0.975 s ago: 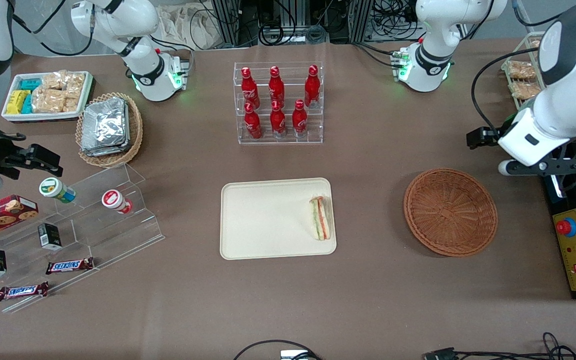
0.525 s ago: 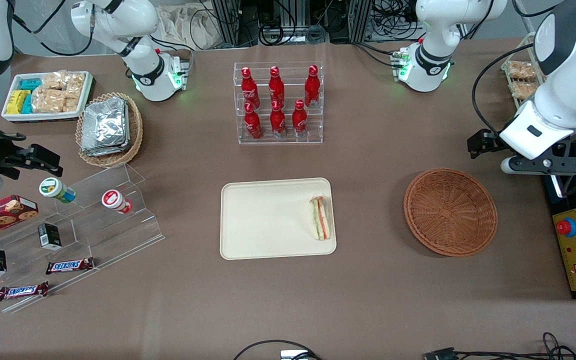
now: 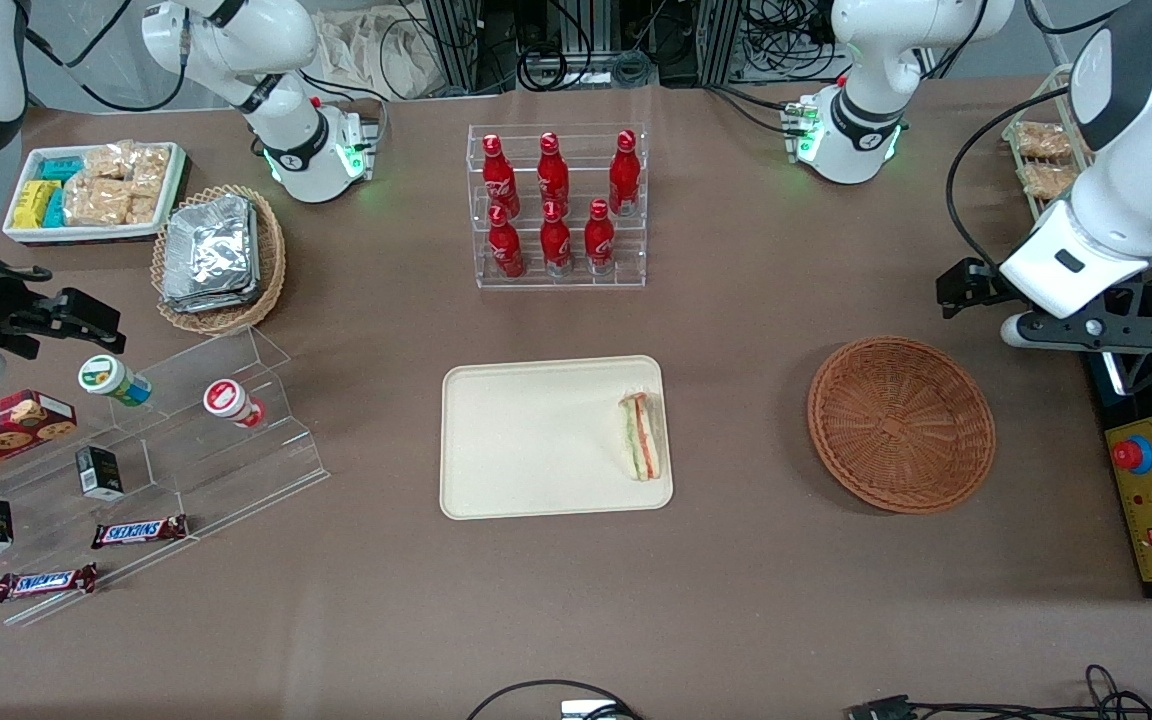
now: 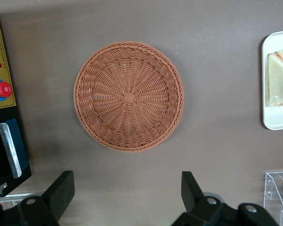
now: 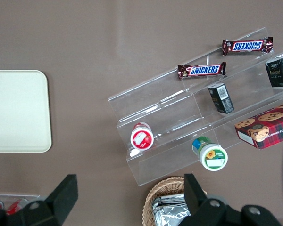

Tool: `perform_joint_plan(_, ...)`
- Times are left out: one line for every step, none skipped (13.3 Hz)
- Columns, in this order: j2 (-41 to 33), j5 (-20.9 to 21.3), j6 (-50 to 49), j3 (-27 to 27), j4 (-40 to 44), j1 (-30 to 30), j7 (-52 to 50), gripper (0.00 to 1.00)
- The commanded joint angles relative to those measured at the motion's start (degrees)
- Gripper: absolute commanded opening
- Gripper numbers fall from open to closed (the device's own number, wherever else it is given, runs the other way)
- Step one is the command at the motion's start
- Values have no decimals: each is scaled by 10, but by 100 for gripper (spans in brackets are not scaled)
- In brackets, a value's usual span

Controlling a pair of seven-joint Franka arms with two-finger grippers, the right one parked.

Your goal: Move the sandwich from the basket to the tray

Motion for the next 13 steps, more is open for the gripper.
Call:
perform_joint_plan(-14,-4,1,-4,-13,7,8,100)
perform_joint_plan(-13,-4,1,-3,-12,7,6,100)
perform_joint_plan(-12,-4,1,-3,-11,7,6,100)
perform_joint_plan(-12,-4,1,-3,-10,7,7,100)
perform_joint_plan(-11,-4,1,-3,-10,7,5,100)
perform_joint_plan(-10,-4,1,-3,-7,7,3,100)
perform_joint_plan(-7,-4,1,-3,-1,7,1,100)
perform_joint_plan(-5,-3,1,-3,3,6,1,100)
perform_joint_plan(-5,-3,1,-3,4,6,1,100)
perform_joint_plan(-4,-2,1,-3,4,7,1,100)
perform_joint_plan(-4,-2,1,-3,4,7,1,100)
perform_joint_plan(-4,-2,1,-3,4,7,1,100)
perform_joint_plan(-4,-2,1,-3,3,7,2,100)
